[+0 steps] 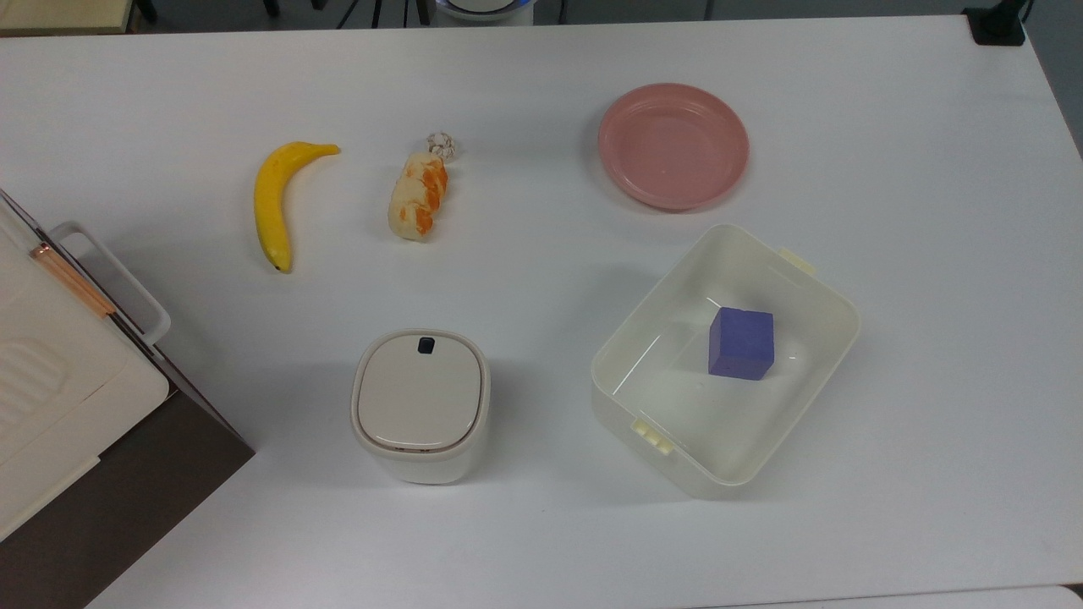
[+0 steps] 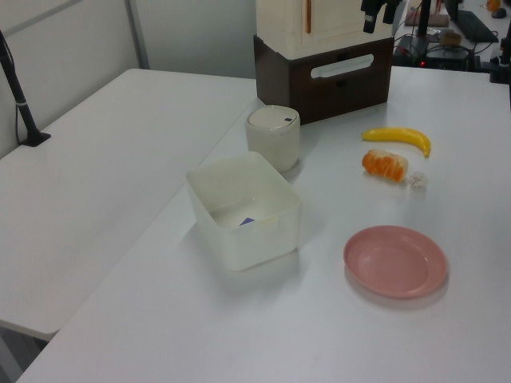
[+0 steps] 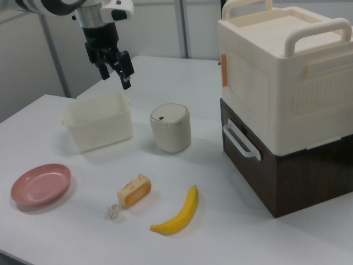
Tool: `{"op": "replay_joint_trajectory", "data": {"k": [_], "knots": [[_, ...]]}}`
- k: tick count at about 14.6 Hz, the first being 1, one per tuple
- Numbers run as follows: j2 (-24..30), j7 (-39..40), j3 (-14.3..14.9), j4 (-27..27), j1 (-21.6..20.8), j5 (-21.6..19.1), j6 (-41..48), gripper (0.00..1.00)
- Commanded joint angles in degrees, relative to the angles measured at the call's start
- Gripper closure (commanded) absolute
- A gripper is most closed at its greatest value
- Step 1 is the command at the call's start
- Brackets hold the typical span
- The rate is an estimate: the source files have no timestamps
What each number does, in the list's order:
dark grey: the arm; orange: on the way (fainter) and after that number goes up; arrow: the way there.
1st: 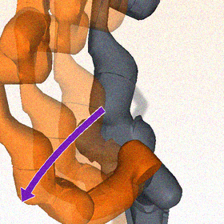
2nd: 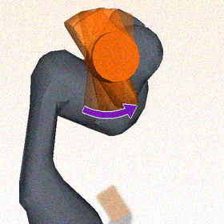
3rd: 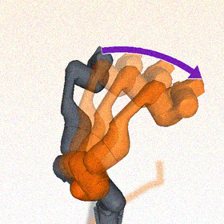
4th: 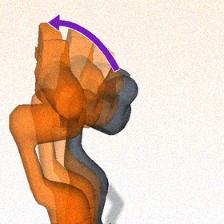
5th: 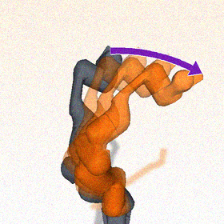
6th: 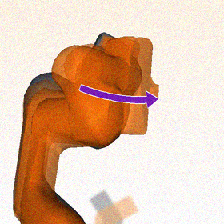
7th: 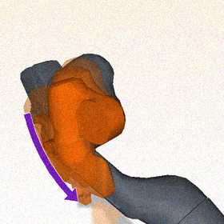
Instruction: Open the trash can
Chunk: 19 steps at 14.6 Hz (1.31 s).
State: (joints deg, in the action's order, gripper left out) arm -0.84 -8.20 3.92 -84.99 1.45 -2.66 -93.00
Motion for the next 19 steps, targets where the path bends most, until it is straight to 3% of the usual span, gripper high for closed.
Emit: {"op": "replay_joint_trajectory", "data": {"k": [1,3,10,19], "knots": [[0.23,-1.64,0.03,-0.53,-0.39,-0.67,-0.16,0.97],[-0.04,-1.21,0.12,-0.7,-0.3,-2.87,0.01,1.0],[-3.54,-2.26,0.12,-0.53,-0.56,-3.4,-4.46,1.0],[-13.12,-14.19,-0.23,-0.44,-2.41,-0.16,-22.12,1.0]]}}
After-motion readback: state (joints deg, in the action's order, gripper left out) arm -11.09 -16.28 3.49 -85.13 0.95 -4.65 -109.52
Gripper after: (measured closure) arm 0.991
